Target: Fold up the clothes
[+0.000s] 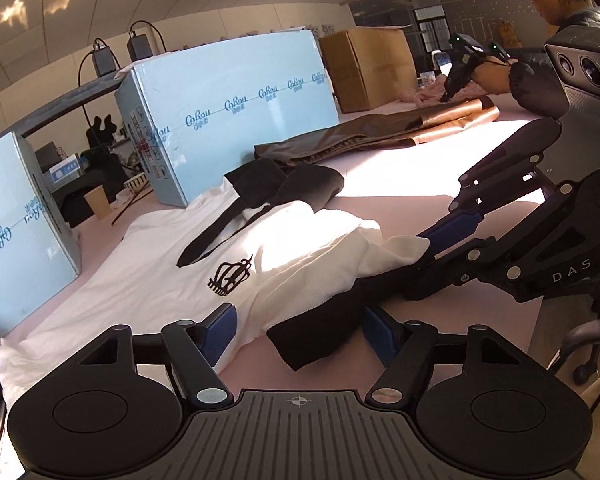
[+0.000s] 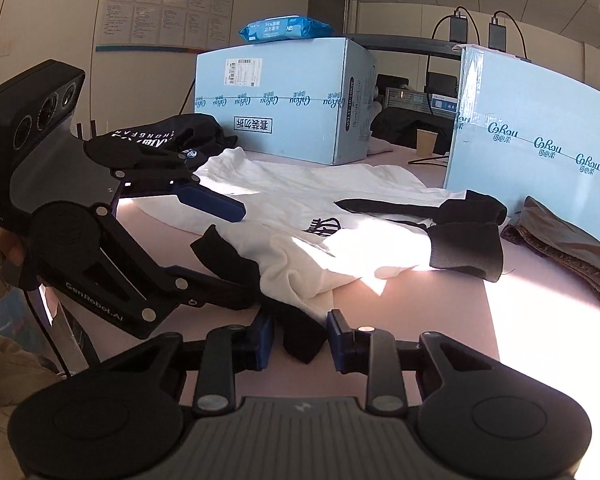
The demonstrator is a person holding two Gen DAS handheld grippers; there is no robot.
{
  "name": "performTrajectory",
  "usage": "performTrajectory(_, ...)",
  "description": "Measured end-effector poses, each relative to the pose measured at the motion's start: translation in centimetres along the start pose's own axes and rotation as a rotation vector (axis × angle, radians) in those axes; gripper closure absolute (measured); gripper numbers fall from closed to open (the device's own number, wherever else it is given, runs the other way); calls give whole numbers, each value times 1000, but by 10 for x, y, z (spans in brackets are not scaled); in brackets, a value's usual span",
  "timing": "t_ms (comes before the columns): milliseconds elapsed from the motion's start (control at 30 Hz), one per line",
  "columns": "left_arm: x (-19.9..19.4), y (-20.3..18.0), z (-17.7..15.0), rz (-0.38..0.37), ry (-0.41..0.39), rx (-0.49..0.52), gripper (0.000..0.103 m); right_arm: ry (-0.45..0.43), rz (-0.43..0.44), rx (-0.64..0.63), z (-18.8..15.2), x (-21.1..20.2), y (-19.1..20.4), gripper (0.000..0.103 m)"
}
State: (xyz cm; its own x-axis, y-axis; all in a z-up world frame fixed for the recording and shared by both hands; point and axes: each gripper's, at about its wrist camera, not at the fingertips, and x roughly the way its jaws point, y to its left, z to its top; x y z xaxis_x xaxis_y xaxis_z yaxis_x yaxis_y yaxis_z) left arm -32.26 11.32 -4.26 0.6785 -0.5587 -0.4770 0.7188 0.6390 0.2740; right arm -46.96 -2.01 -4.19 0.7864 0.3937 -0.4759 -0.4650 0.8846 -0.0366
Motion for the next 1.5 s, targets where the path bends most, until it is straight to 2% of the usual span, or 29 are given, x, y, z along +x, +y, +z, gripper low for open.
performTrajectory(33,0,2,0,-2,2,-15,63,-2,-3,12,-1,-1,-2,85)
performTrajectory(167,-4,3,1,-20,4,-38,79,-20,1,65,-3,-7,-10,89)
performTrajectory(267,-9,1,2,-35,9,-45,84,-31,23,105,-3,-13,-13,90)
performTrajectory(500,-37,1,6,-73,-8,-67,85,-84,61,148,3,-35,-10,90)
performTrajectory(633,-32,4,9,-42,-4,-72,85,-113,54,140,7,-42,-7,90)
performTrajectory(767,-25,3,4,-55,29,-55,84,-67,39,124,10,-33,-6,89)
performTrajectory(867,-23,-4,2,-43,34,-20,83,-61,58,102,6,-38,-3,78)
performTrajectory(933,-22,-6,3,-35,31,-16,83,-57,30,72,4,-38,4,54)
performTrajectory(1000,-19,-5,5,-33,30,-24,83,-49,-4,41,0,-36,10,47)
performTrajectory(1033,-17,-5,6,-28,30,-26,83,-45,-18,30,-1,-34,13,48)
performTrajectory(1167,-11,1,10,-9,33,-49,83,-31,-55,44,-4,-14,17,61)
performTrajectory(1233,-10,7,12,-6,31,-77,84,-30,-74,64,-5,-3,16,81)
performTrajectory(1267,-10,9,13,-5,29,-86,85,-44,-82,91,-6,0,14,86)
performTrajectory(1367,-14,11,17,4,20,-91,88,-114,-87,204,-5,-6,1,91)
performTrajectory(1500,-22,13,26,-11,24,-108,91,-163,-88,223,4,-21,-2,93)
